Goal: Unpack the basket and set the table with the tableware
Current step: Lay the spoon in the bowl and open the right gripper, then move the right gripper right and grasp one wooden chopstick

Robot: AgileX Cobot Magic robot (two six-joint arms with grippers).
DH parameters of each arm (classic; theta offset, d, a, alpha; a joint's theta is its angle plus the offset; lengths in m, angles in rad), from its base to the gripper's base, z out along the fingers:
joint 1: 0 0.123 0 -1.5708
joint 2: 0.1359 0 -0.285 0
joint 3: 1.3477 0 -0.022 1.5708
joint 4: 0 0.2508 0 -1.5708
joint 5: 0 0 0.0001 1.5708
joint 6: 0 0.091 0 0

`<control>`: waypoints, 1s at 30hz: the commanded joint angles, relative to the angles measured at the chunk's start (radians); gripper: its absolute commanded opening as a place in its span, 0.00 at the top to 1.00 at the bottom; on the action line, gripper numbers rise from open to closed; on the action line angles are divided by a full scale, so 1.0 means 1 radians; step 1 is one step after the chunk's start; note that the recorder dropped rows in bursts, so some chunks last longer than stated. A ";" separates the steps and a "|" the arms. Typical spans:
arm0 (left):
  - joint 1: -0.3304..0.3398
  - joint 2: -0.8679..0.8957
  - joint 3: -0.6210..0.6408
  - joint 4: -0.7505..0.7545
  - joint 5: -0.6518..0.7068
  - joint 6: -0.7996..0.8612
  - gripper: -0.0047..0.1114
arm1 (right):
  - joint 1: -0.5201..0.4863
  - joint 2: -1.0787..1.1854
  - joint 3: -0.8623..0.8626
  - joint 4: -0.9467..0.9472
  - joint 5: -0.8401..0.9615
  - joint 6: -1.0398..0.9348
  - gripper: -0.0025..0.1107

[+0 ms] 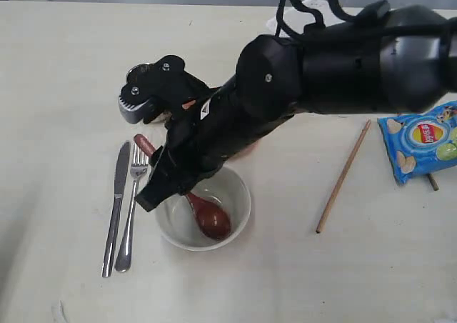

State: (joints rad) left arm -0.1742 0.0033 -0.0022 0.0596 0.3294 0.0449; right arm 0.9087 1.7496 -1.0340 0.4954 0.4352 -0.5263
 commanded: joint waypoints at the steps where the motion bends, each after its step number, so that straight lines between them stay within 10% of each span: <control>1: 0.002 -0.003 0.002 -0.009 -0.007 0.000 0.96 | -0.029 -0.005 -0.097 -0.161 0.190 0.321 0.61; 7: 0.002 -0.003 0.002 -0.009 -0.007 0.000 0.96 | -0.276 -0.078 -0.121 -0.421 0.523 0.605 0.61; 15: 0.002 -0.003 0.002 -0.009 -0.007 0.000 0.96 | -0.552 -0.180 0.053 -0.411 0.528 0.665 0.61; 30: 0.002 -0.003 0.002 -0.009 -0.007 0.000 0.96 | -0.581 -0.105 0.256 -0.388 0.243 0.783 0.61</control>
State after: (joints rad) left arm -0.1742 0.0033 -0.0022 0.0596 0.3294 0.0449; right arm 0.3327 1.6137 -0.7836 0.1064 0.7056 0.2254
